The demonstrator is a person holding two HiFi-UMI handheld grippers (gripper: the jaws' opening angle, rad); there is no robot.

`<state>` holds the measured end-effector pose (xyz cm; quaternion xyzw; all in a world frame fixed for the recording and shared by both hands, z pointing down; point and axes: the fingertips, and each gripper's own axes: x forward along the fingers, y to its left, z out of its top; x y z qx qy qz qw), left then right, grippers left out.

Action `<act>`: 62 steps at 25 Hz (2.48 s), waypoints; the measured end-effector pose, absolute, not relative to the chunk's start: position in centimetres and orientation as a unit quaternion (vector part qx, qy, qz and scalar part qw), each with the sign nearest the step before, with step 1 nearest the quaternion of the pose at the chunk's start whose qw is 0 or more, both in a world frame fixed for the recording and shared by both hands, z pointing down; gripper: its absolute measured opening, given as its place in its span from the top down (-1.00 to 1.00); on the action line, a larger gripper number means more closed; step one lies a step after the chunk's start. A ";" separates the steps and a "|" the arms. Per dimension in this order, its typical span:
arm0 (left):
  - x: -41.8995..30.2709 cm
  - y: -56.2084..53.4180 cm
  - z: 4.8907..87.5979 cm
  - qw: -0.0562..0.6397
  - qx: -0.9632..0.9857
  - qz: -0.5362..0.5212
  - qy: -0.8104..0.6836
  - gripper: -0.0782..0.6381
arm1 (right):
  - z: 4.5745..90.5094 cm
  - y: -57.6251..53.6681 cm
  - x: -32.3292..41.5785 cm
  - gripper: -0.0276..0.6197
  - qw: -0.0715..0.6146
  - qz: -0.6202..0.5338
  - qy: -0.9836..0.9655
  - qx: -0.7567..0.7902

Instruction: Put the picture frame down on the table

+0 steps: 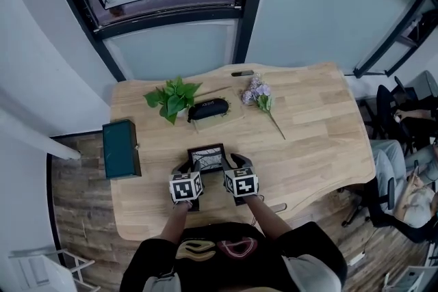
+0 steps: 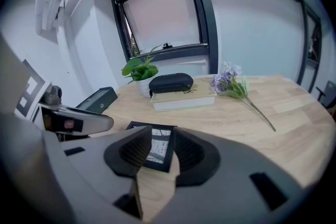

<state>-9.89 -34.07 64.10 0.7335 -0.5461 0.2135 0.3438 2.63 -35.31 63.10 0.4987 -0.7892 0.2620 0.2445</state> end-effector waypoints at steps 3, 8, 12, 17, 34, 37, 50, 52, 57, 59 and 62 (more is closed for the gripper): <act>-10.2 -33.5 63.3 0.338 0.735 0.207 -0.551 0.46 | 62.1 -34.8 2.6 0.50 0.234 0.256 -0.793 0.501; -10.7 -32.8 61.6 0.322 0.743 0.183 -0.558 0.50 | 60.7 -34.1 2.6 0.50 0.218 0.243 -0.800 0.504; -10.7 -32.2 59.8 0.292 0.759 0.169 -0.557 0.51 | 60.0 -33.1 2.6 0.50 0.211 0.237 -0.803 0.505; -10.3 -31.5 58.2 0.272 0.773 0.150 -0.553 0.52 | 59.0 -32.2 3.2 0.50 0.202 0.222 -0.805 0.512; -10.2 -29.2 54.4 0.227 0.783 0.104 -0.569 0.63 | 55.4 -29.3 3.8 0.76 0.161 0.186 -0.805 0.540; -10.1 -29.2 54.3 0.226 0.785 0.101 -0.568 0.65 | 55.0 -29.3 4.0 0.80 0.156 0.179 -0.803 0.547; -8.7 -27.7 53.0 0.211 0.810 0.083 -0.540 0.73 | 54.1 -28.9 3.8 0.88 0.153 0.149 -0.802 0.557; -8.5 -27.7 52.7 0.204 0.812 0.082 -0.541 0.73 | 54.0 -29.0 3.6 0.88 0.152 0.144 -0.805 0.555; -8.2 -27.5 52.5 0.195 0.815 0.080 -0.540 0.73 | 53.8 -28.8 3.1 0.88 0.151 0.133 -0.813 0.547; -8.3 -27.4 52.7 0.199 0.812 0.083 -0.543 0.73 | 53.9 -28.7 3.0 0.88 0.155 0.130 -0.814 0.545; -8.4 -27.2 53.2 0.207 0.807 0.088 -0.546 0.73 | 54.0 -28.5 2.8 0.89 0.160 0.126 -0.815 0.543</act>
